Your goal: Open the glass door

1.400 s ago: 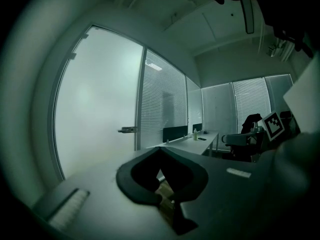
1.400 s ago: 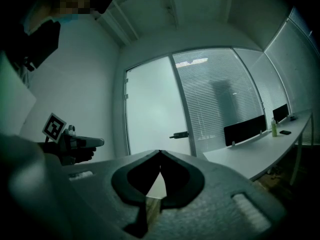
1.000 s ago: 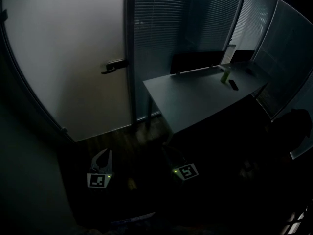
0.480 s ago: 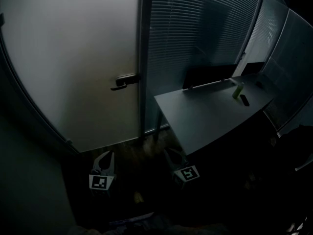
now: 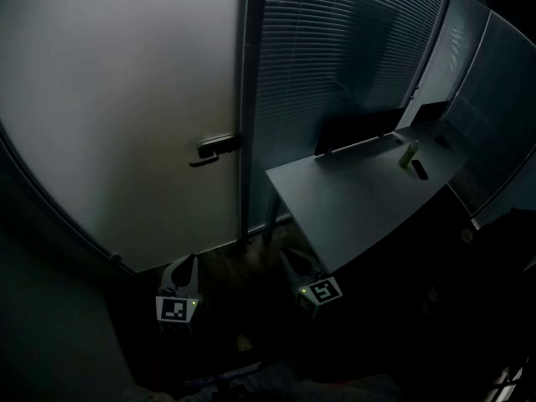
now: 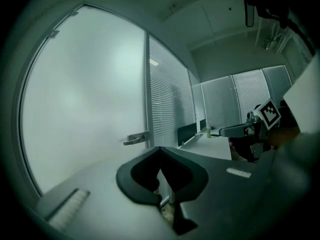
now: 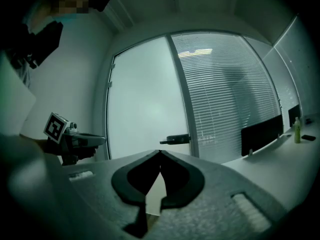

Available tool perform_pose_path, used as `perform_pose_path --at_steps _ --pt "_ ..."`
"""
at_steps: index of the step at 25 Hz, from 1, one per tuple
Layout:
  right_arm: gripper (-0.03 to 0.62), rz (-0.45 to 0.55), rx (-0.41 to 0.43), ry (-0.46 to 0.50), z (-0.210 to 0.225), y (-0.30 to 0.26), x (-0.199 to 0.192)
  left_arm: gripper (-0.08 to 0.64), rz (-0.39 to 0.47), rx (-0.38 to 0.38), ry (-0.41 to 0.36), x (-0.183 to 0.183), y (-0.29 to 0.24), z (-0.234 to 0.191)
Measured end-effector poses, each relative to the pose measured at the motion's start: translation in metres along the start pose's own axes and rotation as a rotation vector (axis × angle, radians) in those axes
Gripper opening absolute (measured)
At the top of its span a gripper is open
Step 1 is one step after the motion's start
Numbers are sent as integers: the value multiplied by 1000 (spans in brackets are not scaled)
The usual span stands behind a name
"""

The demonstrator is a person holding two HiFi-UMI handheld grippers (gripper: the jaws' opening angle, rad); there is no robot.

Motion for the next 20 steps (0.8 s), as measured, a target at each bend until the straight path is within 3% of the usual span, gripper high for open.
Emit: perform_pose_path --at_steps 20 --pt "-3 -22 49 1 64 -124 11 3 -15 49 13 3 -112 -69"
Point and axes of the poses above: the fingertips, and each gripper's own axes: y backward along the fingers, z to its right, x out of its top, the point moved 3 cm from there along y, backward along the fingers, and after that the axes turned 1 degree about -z, right-handed, at the moved point
